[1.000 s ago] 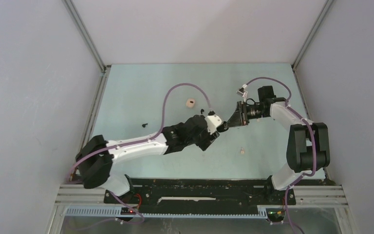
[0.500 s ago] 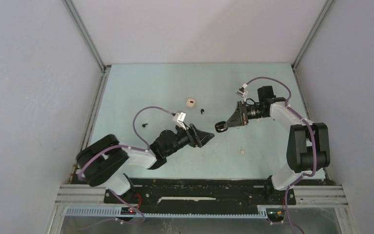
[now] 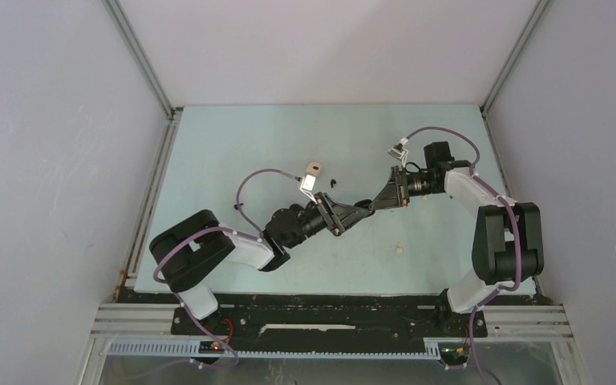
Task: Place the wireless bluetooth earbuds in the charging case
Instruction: Pick up the charging case at the center of the board.
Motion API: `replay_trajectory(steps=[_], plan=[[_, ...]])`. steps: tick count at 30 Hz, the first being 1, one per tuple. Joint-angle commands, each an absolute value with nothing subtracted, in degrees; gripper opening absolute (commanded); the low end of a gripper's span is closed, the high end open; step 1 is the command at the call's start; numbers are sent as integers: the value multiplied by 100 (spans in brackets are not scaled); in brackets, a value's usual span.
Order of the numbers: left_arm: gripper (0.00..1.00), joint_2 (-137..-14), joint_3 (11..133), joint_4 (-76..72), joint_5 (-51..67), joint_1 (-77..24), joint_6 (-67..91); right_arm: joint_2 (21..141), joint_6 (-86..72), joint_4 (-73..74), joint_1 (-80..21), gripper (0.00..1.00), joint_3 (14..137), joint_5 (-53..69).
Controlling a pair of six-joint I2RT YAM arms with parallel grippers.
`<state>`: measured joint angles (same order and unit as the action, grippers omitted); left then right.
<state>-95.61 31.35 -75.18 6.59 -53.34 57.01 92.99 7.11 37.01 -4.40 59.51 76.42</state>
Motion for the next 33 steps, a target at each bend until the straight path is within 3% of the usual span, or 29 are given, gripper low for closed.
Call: replay_trajectory(steps=[1, 9, 16, 27, 33], plan=[[63, -9699, 3247, -7764, 762, -5329, 5989, 9103, 712, 3698, -400, 1, 6142, 7931], [64, -9033, 2598, -7733, 616, -5361, 5917, 9101, 638, 3654, -344, 1, 6144, 7923], [64, -9598, 2901, -7744, 677, -5402, 6034, 9105, 656, 3676, -344, 1, 6144, 7892], [49, -10165, 3415, -7797, 638, -5389, 6143, 9153, 661, 3684, -299, 2, 6143, 7879], [48, -10287, 3458, -7844, 601, -5354, 6289, 9180, 642, 3674, -308, 2, 6144, 7917]])
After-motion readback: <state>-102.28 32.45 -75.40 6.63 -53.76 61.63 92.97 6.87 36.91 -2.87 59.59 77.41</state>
